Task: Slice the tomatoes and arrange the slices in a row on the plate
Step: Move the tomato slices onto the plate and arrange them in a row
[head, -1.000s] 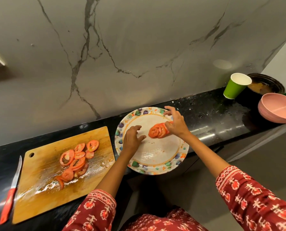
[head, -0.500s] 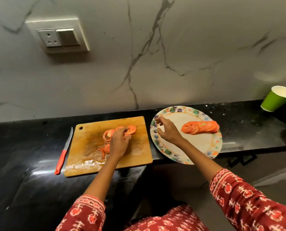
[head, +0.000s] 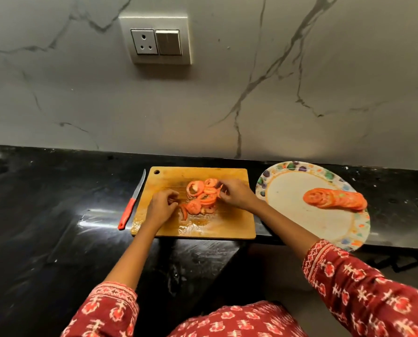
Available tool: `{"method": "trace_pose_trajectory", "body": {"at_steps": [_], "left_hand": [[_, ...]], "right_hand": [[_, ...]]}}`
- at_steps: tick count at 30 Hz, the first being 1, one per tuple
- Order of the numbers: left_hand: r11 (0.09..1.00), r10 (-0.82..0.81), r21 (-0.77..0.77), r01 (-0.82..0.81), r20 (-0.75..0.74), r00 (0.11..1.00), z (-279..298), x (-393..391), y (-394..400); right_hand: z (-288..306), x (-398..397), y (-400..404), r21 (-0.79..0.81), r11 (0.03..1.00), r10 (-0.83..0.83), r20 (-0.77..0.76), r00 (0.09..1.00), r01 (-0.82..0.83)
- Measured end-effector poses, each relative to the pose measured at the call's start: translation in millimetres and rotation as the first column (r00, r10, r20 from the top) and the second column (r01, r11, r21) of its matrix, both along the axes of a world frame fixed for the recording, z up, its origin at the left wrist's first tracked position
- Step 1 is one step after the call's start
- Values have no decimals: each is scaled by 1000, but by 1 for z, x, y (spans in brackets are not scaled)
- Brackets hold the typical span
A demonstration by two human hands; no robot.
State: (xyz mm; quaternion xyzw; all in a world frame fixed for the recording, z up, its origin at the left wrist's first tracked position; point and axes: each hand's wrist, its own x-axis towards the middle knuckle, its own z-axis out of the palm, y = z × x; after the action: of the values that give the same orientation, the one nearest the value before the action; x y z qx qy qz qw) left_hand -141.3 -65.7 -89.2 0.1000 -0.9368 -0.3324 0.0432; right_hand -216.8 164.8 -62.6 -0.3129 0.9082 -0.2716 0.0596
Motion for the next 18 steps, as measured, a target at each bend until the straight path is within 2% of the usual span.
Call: {"method": "trace_pose_trajectory", "body": {"at_steps": [4, 9, 13, 18], "left_hand": [[998, -34, 47, 34, 0, 999, -1, -2, 9], [996, -82, 26, 81, 12, 997, -3, 0, 17], [994, -107, 3, 107, 60, 992, -1, -1, 11], [987, -140, -65, 147, 110, 984, 1, 3, 6]], "right_hand": [[-5, 5, -20, 166, 982, 120, -143, 982, -96], [-11, 5, -20, 311, 941, 184, -132, 974, -135], [-12, 0, -10, 277, 950, 173, -94, 980, -141], [-7, -2, -10, 89, 995, 59, -90, 994, -51]]}}
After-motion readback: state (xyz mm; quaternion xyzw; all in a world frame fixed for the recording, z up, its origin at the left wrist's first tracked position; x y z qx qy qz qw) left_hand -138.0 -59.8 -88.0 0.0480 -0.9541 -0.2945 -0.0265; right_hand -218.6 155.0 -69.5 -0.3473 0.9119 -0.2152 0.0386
